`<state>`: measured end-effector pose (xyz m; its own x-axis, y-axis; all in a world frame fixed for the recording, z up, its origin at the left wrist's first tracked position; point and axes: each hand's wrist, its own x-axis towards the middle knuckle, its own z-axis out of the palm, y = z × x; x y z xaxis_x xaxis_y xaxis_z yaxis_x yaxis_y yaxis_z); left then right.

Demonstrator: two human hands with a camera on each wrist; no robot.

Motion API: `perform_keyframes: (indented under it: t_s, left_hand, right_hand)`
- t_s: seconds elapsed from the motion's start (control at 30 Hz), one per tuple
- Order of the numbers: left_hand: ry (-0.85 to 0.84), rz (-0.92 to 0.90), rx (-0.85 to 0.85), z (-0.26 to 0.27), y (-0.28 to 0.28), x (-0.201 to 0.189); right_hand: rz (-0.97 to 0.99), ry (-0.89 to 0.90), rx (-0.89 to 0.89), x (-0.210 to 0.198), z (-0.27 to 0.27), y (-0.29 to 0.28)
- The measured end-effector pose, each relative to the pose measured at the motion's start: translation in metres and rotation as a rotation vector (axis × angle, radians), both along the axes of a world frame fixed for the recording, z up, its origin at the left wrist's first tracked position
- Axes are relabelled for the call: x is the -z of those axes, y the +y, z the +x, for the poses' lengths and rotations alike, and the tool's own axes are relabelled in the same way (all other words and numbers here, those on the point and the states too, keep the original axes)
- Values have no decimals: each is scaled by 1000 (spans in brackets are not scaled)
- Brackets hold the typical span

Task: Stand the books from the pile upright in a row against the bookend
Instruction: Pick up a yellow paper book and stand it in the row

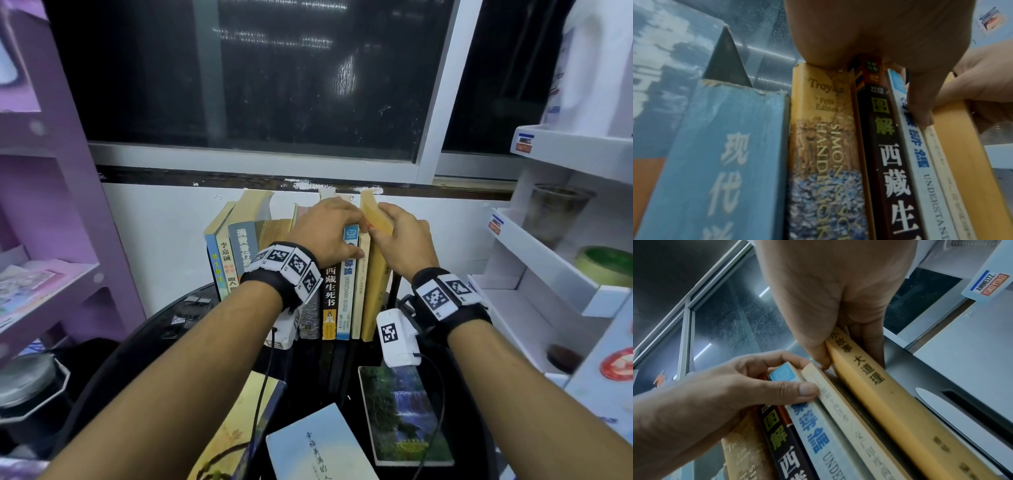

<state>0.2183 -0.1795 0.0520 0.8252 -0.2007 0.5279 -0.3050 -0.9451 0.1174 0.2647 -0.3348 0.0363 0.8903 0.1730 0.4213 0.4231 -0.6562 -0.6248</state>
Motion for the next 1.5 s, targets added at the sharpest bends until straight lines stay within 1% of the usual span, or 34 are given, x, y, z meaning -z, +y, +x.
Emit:
perform_keyframes:
  t_s: [0.07, 0.17, 0.3, 0.33, 0.4, 0.5, 0.63, 0.83, 1.07, 1.27, 1.5]
  left_hand:
    - [11, -20, 24, 1, 1, 0]
    - [5, -47, 29, 1, 3, 1]
    - [-1, -53, 35, 1, 2, 1]
    - [-4, -57, 36, 1, 2, 1]
    - [-6, -69, 36, 0, 2, 1]
    - [0, -80, 36, 0, 2, 1]
    - [7, -85, 28, 0, 1, 2]
    - [-1, -77, 24, 1, 3, 3]
    - [2, -82, 26, 2, 4, 4]
    - [4, -84, 19, 1, 4, 5]
    - [6, -75, 9, -2, 1, 5]
  right_hand:
    - [-21, 12, -21, -2, 1, 0]
    - [-38, 57, -131, -10, -4, -4]
    - [-84, 201, -272, -21, -11, -12]
    - [-105, 235, -298, -22, -13, -14]
    - [-191, 238, -323, -22, -16, -15]
    - [-233, 195, -305, -15, -19, -13]
    - [-166, 119, -273, -2, -11, -10]
    - [-123, 69, -279, 4, -5, -10]
    - [-115, 71, -295, 3, -4, -10]
    - [-149, 89, -302, 3, -10, -11]
    - [-60, 84, -282, 15, -13, -13]
